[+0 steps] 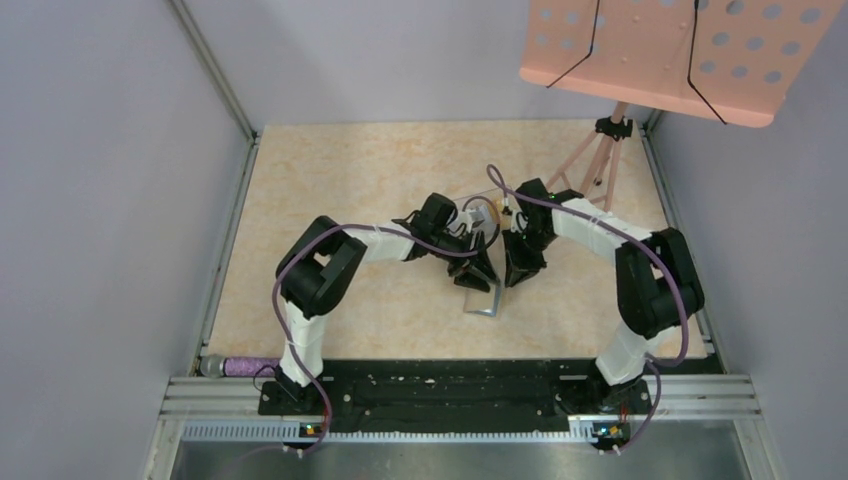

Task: Put the credit cards into the card holder
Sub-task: Close the card holder at the center of the board.

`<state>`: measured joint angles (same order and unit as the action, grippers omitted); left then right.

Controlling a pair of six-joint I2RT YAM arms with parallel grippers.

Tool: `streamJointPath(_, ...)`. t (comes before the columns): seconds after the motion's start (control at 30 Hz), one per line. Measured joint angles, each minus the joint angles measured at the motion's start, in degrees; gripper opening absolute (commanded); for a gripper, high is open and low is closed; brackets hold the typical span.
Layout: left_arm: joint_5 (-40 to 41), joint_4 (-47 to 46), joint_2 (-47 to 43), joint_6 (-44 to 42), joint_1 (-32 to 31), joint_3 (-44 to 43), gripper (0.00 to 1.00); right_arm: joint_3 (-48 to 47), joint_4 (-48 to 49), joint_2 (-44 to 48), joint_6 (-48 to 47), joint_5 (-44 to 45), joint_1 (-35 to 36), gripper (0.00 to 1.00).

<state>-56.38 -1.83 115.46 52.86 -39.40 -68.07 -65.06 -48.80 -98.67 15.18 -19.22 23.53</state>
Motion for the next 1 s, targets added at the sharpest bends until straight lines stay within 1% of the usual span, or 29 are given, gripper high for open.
streamJointPath(0.1,-0.22,-0.20,0.98,0.07,-0.35,-0.87,0.51,0.00,-0.50,2.19,-0.02,0.48,-1.95,0.16)
streamJointPath(0.17,-0.20,-0.11,1.75,0.00,-0.48,-1.22,0.48,0.00,-0.57,3.21,-0.04,0.59,-2.73,0.16)
streamJointPath(0.2,-0.20,-0.07,2.14,-0.26,-0.50,-1.31,0.45,0.00,-0.55,3.56,-0.07,0.57,-2.91,0.16)
streamJointPath(0.27,-0.07,0.37,2.51,-1.01,-0.63,-1.86,0.36,0.00,-0.48,4.07,-0.17,0.17,-3.23,0.16)
streamJointPath(0.43,1.46,5.14,4.52,-3.13,-0.94,-4.81,0.14,0.02,0.50,4.17,-0.17,-2.67,-3.43,0.15)
streamJointPath(0.53,2.36,7.15,4.96,-4.87,-1.09,-5.77,0.06,0.17,1.70,4.13,-0.17,-4.83,-3.48,0.14)
streamJointPath(0.67,5.27,13.27,5.07,-8.04,-1.62,-8.15,0.04,0.20,3.39,3.87,-0.04,-6.82,-3.48,0.14)
streamJointPath(0.87,12.79,25.59,5.07,-14.69,-2.62,-12.44,0.06,1.18,5.64,2.36,-0.02,-9.64,-3.56,0.13)
streamJointPath(1.0,16.06,27.80,4.98,-17.20,-3.10,-12.83,0.10,3.45,8.11,1.36,-0.02,-11.13,-3.56,0.13)
